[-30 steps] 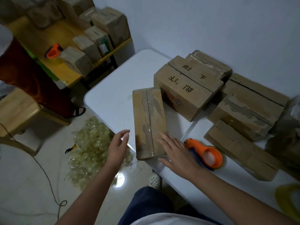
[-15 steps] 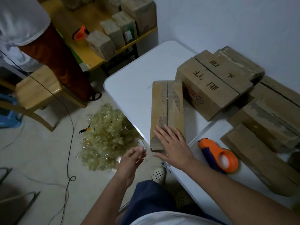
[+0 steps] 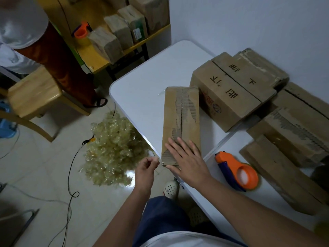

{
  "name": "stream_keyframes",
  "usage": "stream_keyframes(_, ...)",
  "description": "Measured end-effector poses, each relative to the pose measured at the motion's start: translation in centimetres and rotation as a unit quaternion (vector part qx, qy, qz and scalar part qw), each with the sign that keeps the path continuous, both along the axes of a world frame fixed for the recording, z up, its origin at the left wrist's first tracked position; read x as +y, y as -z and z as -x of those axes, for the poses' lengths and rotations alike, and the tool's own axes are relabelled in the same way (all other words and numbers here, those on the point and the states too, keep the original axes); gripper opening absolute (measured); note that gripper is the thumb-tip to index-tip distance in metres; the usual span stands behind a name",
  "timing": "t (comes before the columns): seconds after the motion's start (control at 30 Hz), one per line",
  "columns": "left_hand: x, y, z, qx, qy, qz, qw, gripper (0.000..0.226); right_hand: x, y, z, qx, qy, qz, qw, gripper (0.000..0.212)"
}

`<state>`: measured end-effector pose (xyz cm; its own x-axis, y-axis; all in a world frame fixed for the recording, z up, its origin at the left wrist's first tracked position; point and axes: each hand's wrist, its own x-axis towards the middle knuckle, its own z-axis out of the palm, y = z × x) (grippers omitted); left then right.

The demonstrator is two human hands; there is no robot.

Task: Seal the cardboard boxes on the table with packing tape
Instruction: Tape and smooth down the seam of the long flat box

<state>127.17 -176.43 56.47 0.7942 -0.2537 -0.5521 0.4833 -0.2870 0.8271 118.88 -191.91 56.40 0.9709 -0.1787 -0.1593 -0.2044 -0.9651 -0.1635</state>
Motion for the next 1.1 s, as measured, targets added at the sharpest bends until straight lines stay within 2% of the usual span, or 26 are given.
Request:
stream_keyframes(0.17,-1.1,0.2,0.0,-0.025,0.028,0.01,0.999,0.009,0.1,0.1,-0.1,-0.004,0.012,0.003,1.0,0.072)
stream_keyframes(0.33,-1.5,0.3,0.0,-0.06,0.069,-0.042,0.995,0.005,0.3,0.1,-0.2,-0.009,0.02,0.009,1.0,0.072)
stream_keyframes(0.43,-1.8,0.7,-0.2,-0.06,0.088,-0.059,0.993,0.019,0.3,0.1,-0.2,-0.006,0.021,0.006,1.0,0.073)
stream_keyframes(0.53,-2.9,0.7,-0.5,-0.057,0.101,-0.076,0.99,0.022,0.4,0.0,-0.3,0.002,0.02,0.008,1.0,0.073)
stream_keyframes(0.67,-2.0,0.4,-1.2,-0.03,0.046,-0.075,0.996,0.011,0.2,-0.1,-0.2,0.006,0.019,0.006,1.0,0.073)
stream_keyframes(0.77,-0.2,-0.7,-1.6,0.0,0.006,-0.053,0.999,0.025,0.2,0.0,-0.2,0.005,0.018,0.003,1.0,0.073)
stream_keyframes(0.87,-0.5,-2.2,-1.2,0.008,0.073,-0.029,0.997,0.028,0.2,0.1,-0.2,-0.003,0.022,0.0,1.0,0.072)
stream_keyframes(0.93,-1.1,-2.6,-0.5,-0.071,0.137,-0.079,0.985,0.025,0.3,0.2,-0.2,-0.006,0.021,0.001,1.0,0.073)
stream_keyframes(1.0,-1.3,-2.8,0.4,-0.161,0.208,-0.135,0.955,0.026,0.4,0.1,-0.1,-0.009,0.022,0.001,1.0,0.074)
stream_keyframes(1.1,-0.4,-2.9,0.5,-0.196,0.3,-0.152,0.921,0.043,0.4,0.1,-0.2,-0.006,0.024,-0.001,1.0,0.073)
